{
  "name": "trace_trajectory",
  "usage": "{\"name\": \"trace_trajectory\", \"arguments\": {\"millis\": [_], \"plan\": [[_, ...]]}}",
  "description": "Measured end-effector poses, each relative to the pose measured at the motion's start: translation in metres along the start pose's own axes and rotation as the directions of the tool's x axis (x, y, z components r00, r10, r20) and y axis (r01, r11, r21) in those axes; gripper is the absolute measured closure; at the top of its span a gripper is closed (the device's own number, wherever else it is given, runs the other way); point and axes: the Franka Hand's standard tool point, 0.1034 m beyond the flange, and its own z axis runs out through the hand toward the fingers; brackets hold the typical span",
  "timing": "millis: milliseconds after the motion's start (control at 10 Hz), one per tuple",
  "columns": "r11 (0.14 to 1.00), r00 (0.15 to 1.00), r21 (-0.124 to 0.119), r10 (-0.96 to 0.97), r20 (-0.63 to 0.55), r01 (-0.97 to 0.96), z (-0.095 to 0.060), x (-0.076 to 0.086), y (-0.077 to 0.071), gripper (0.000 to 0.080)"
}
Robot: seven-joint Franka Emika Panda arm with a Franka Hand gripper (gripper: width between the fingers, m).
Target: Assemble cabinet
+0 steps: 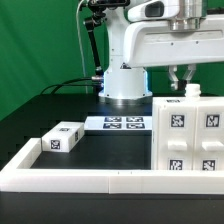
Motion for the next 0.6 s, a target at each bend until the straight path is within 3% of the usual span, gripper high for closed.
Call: {"name": "trace_trajectory", "arguments": {"millis": [200,300,400,600], "plan": [[1.000,1.000,0.002,0.002,0.003,-0.002,0.0035,0.0002,-0.0056,0.0796],[1.000,1.000,0.002,0.003,0.003,-0.003,0.0036,0.0002,-0.0054,0.0700],[1.000,1.000,0.002,0.003,0.004,-0.003,0.0037,0.0001,-0.0053,0.0700],[1.000,1.000,0.001,0.004,0.006,-0.004,0.0056,-0.0016,-0.0044,0.0380]]}}
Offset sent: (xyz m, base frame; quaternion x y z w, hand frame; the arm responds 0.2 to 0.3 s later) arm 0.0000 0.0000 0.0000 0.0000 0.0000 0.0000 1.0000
